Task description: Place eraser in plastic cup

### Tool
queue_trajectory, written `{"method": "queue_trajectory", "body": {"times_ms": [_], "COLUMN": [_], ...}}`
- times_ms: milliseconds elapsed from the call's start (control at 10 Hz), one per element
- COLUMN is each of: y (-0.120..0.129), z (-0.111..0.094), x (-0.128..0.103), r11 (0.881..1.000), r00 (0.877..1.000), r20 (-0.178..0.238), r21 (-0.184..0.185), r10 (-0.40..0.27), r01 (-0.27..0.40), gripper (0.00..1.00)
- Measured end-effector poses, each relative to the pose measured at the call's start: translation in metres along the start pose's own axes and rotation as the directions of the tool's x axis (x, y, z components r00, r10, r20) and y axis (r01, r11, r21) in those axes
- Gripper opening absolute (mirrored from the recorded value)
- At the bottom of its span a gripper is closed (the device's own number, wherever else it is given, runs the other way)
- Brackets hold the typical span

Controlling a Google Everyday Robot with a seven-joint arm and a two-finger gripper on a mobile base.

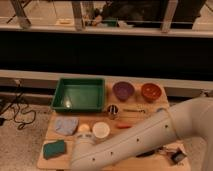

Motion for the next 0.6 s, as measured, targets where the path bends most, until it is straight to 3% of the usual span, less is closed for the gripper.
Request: {"method": "queue_trajectory", "body": {"times_ms": [600], "y": [-0.020], "z": [0.009], "x": [-0.008], "r11": [1.000], "r00": [1.000], "r20": [-0.004], "r21": [0.008], "r10": [0.028], "r01": [-0.028], "gripper": [0.80]}}
